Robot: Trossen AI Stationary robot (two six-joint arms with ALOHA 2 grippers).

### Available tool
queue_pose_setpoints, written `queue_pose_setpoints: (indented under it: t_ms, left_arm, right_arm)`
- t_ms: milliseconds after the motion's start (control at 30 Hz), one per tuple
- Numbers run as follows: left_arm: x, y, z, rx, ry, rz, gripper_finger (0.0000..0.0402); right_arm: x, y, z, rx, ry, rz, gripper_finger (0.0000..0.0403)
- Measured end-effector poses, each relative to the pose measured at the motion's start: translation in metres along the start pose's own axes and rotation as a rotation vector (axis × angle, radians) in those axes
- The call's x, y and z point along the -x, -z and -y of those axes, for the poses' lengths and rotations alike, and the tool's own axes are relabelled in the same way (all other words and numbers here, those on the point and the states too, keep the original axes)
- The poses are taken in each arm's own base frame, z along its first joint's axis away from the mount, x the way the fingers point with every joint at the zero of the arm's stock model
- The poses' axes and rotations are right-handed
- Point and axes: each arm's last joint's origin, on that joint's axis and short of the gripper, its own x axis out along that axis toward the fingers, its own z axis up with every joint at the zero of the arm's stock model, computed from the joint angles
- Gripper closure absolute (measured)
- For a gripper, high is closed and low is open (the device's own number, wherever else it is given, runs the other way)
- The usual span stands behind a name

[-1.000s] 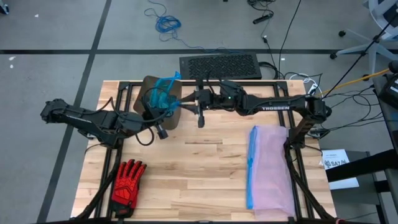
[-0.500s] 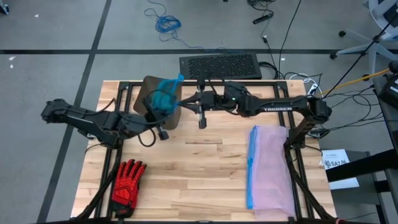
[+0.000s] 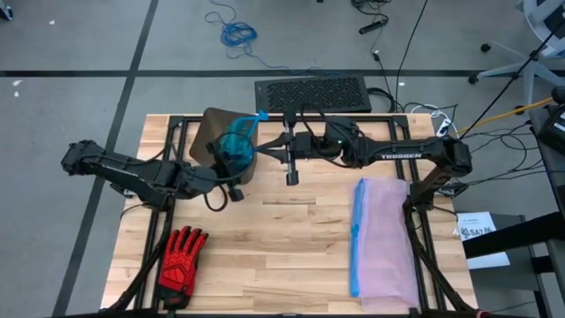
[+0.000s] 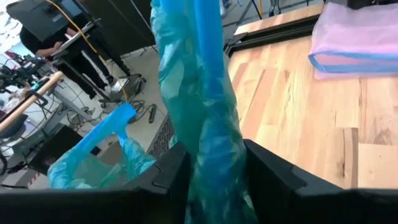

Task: Place trash/remove bag and relplace
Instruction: Remove the trash bag from the trash bin

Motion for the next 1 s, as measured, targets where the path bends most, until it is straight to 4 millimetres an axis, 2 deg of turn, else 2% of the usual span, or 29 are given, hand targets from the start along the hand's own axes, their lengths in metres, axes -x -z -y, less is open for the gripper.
queue_pose_setpoints:
  t_ms: [633, 900, 1000]
  left_arm:
    - [-0.004, 0.007, -0.006, 0.015, -0.057, -0.065, 0.0261]
    - [-0.004, 0.009, -0.006, 0.001, -0.075, -0.079, 0.0261]
    - [-0.004, 0.009, -0.006, -0.002, -0.082, -0.077, 0.0261]
  right_arm:
    - [0.015, -0.037, -0.014, 0.126, 0.060, 0.003, 0.0403]
    - [0.025, -0.056, -0.013, 0.159, 0.098, 0.042, 0.0402]
    - [0.026, -0.056, -0.013, 0.149, 0.100, 0.034, 0.0402]
